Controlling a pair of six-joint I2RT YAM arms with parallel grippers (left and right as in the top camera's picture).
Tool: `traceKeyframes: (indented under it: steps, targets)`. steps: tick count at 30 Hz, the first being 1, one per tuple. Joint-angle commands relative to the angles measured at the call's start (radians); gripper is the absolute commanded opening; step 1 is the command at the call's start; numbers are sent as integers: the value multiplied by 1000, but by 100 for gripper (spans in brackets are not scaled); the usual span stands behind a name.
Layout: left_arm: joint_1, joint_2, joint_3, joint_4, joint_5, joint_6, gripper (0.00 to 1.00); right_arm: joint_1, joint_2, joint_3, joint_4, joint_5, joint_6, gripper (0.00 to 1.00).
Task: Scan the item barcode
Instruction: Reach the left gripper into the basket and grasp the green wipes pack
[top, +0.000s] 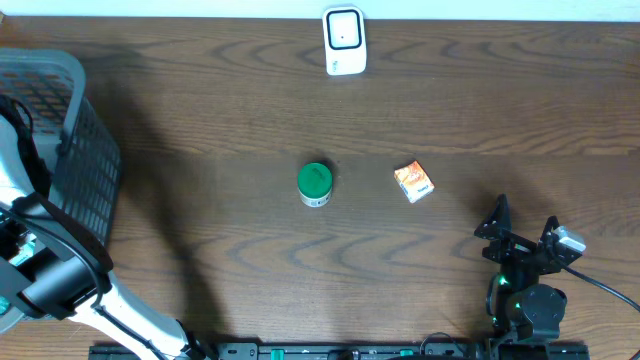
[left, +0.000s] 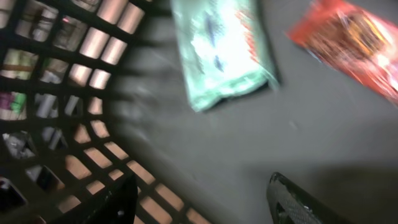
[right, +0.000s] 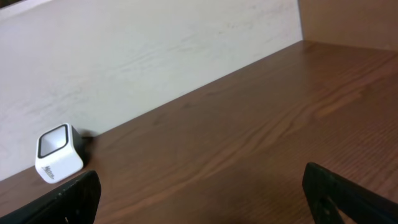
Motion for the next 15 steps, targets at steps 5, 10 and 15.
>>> traceKeyframes:
  steps: [5,10,15]
  targets:
    - [55,8,-65,16,-166,-168,67,9,-5,-3,-2,10,-11,99]
    - [117,8,-69,42,-145,-167,67,9,-5,-3,-2,10,-11,99]
    - [151,8,-116,166,-121,-77,68,9,-5,-3,-2,10,-11,99]
